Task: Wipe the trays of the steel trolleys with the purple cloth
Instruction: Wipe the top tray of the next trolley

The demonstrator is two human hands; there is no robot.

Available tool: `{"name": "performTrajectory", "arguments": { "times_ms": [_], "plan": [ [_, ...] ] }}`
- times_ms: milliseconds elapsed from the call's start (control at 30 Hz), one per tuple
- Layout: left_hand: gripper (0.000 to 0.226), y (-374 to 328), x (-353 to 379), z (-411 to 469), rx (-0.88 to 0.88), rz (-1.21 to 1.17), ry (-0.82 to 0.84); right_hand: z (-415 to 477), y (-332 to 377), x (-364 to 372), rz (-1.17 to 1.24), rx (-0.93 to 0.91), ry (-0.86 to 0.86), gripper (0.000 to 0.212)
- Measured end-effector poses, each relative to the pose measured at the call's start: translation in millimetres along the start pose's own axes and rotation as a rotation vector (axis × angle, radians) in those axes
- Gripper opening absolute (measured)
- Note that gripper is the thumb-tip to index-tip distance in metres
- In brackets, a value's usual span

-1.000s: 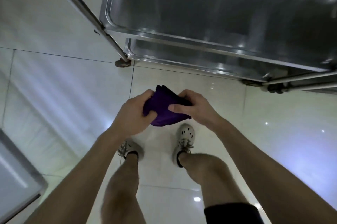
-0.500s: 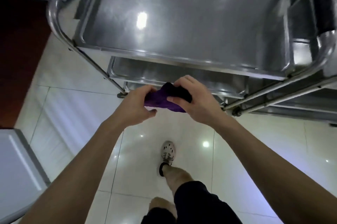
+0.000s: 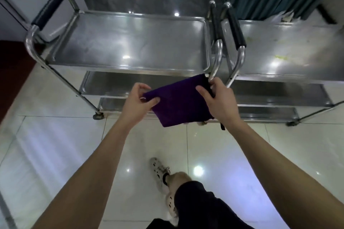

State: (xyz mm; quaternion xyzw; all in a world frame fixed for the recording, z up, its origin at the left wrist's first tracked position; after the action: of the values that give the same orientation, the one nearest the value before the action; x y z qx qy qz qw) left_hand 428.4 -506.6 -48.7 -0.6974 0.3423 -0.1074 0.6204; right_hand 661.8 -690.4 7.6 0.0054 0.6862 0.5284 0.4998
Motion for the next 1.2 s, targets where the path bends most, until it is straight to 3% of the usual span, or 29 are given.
{"name": "performTrajectory", "arguments": {
  "times_ms": [167,333,533,667,933,1000,1100,1200],
  "plan": [
    [0.058,-46.5,70.5,-14.0,0.088,0.035,0.005,-18.2,-63.9,-58.4,0.121,0.209,0.009,0.047],
    [0.045,-83.7,148.9,4.2,0.158,0.139,0.085,-18.3,-121.5,-100.5,0.230,0.310,0.109,0.086],
    [0.038,-94.7,272.8,49.0,0.141,0.309,0.318,4.5,-204.2,-157.5,0.110,0.274,-0.030,0.056],
    [0.029,-95.7,347.0,91.0,0.100,0.407,0.277,45.1,-274.8,-181.5,0.068,0.305,0.002,0.031],
    [0.032,-150.5,436.5,191.2,0.150,0.532,0.182,182.9,-340.0,-231.4,0.039,0.234,-0.025,0.023],
    [0.042,-159.5,442.3,210.8,0.147,0.633,0.186,217.5,-352.2,-216.0,-0.058,0.217,0.098,0.024],
    [0.038,-175.2,431.9,232.0,0.229,0.746,0.095,235.6,-376.2,-170.7,-0.437,0.238,0.440,0.053],
    [0.032,-189.7,414.1,250.6,0.343,0.849,-0.037,237.6,-375.1,-133.3,-0.522,0.096,0.472,0.063]
  ]
}}
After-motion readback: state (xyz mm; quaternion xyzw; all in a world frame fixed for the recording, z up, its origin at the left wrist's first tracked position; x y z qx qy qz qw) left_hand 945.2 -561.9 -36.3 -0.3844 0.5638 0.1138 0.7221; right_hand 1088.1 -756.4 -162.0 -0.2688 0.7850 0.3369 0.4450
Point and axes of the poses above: each hand's wrist, its own z-axis towards the middle knuckle, its own x-axis out of the palm, y = z × x, the point moved 8 cm from there along z, towards the middle knuckle
